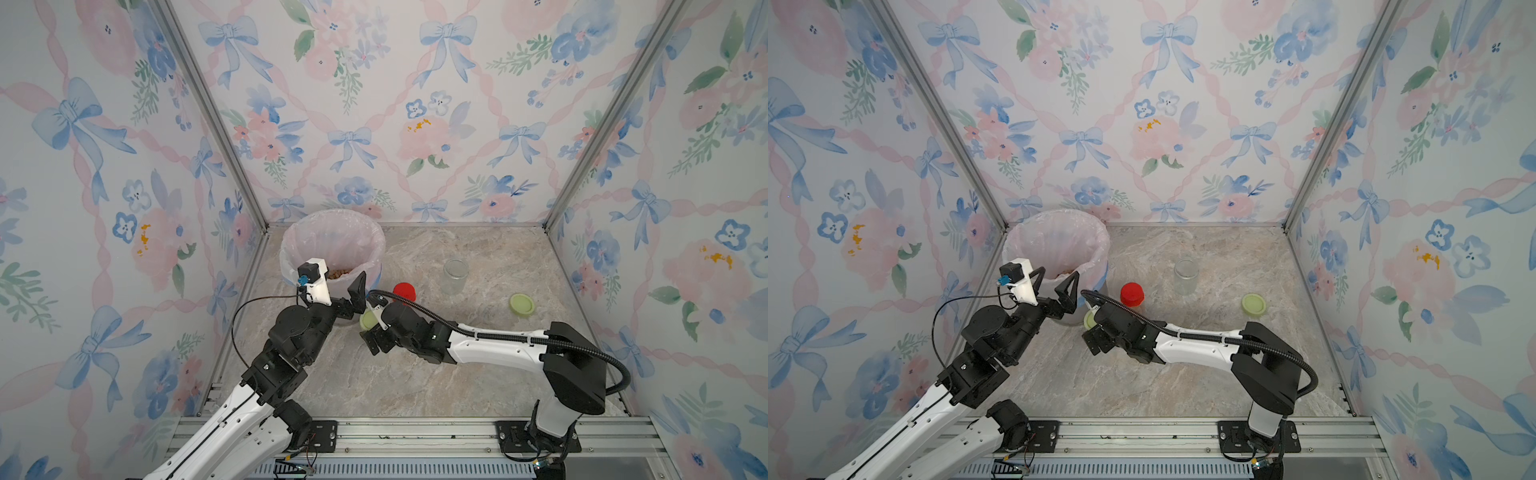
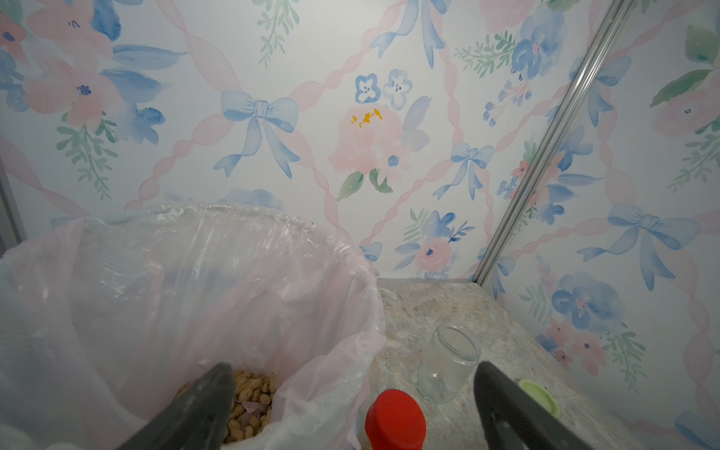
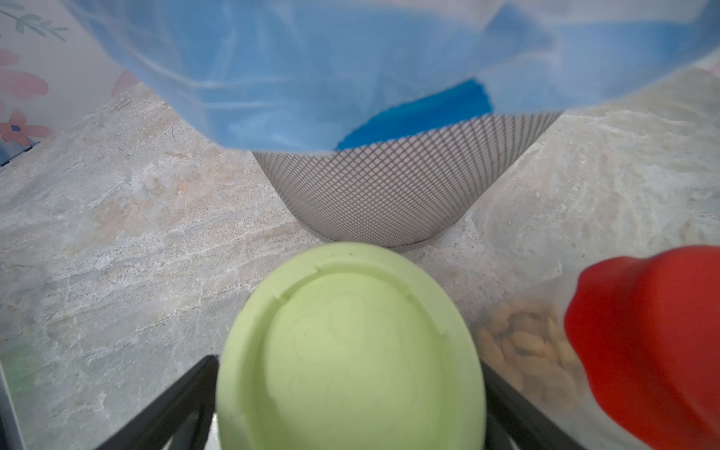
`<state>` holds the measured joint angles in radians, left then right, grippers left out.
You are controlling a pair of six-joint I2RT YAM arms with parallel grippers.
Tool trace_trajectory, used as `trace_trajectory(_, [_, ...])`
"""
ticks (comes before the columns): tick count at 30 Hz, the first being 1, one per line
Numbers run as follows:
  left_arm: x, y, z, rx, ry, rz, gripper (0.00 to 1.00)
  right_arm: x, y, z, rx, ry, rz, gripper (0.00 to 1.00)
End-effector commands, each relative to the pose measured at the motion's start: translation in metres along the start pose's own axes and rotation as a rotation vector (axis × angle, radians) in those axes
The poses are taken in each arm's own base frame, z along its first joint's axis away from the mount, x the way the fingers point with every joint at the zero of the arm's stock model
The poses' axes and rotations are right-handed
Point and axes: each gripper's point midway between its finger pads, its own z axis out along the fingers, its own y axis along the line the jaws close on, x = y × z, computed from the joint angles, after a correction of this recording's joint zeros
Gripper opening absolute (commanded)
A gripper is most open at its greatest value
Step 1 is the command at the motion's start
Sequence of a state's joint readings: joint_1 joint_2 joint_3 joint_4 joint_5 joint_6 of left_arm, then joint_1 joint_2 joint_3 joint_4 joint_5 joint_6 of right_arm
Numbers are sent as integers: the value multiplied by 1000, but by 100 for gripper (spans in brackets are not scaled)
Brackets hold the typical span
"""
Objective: Empty moldy peanuts from jars
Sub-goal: Pick up the jar from the center of the board.
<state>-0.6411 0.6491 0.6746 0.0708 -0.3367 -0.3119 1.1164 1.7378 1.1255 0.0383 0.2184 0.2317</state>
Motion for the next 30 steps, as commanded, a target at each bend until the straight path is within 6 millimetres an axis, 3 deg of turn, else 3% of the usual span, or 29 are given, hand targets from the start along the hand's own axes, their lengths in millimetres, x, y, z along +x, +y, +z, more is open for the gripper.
trace_trajectory(1, [5,12,-2,-46,0,-16,98,-9,4,7,3,-40,10,99])
trace_trajectory(12, [9,16,-1,-54,6,-24,98,-6,0,16,6,-49,32,99])
trace_trajectory(24, [10,17,0,-53,10,-23,98,3,-7,27,28,-33,46,91])
trace_trajectory(26, [10,16,1,-48,11,-23,98,4,-9,27,37,-34,46,88])
trace_trajectory(30, [11,14,2,-37,19,-14,98,5,-11,27,40,-30,48,72])
